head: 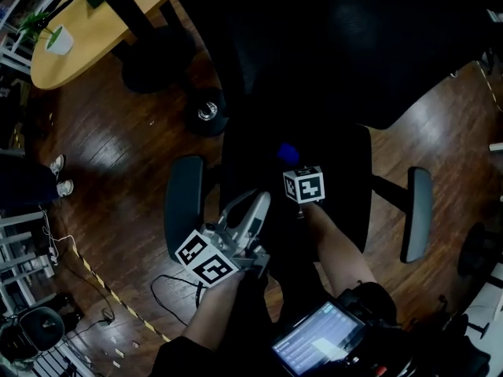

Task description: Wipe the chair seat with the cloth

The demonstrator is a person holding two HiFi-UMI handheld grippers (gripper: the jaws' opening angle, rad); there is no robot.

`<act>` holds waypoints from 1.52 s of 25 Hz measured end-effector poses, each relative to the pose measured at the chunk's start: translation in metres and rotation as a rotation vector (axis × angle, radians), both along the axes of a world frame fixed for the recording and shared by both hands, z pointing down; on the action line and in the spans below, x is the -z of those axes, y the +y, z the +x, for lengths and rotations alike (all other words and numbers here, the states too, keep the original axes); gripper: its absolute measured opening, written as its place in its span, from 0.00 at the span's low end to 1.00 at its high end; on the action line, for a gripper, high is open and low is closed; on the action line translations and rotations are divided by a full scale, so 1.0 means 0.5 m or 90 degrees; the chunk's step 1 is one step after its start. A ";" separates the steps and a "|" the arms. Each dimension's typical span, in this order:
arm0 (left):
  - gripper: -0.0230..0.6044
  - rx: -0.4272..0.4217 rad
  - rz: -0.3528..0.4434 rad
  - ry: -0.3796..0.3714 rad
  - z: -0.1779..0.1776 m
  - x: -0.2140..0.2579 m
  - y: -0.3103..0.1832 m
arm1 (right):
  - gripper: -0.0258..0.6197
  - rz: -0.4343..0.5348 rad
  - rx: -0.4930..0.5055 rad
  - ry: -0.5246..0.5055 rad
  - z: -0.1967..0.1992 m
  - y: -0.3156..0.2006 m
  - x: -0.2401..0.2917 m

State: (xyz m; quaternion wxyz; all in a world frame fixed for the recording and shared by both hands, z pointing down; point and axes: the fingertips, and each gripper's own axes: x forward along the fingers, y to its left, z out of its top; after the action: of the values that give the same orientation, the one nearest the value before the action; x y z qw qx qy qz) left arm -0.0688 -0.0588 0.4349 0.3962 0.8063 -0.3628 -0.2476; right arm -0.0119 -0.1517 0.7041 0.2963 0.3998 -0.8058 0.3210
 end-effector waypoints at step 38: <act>0.02 0.075 -0.057 0.087 -0.057 0.032 0.015 | 0.11 -0.055 0.134 -0.109 -0.261 0.200 0.024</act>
State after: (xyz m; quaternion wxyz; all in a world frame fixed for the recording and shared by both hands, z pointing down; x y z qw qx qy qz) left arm -0.0974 -0.0515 0.4191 0.4402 0.7463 -0.3927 -0.3083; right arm -0.1423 -0.0515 0.6920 0.2757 0.2711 -0.8510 0.3552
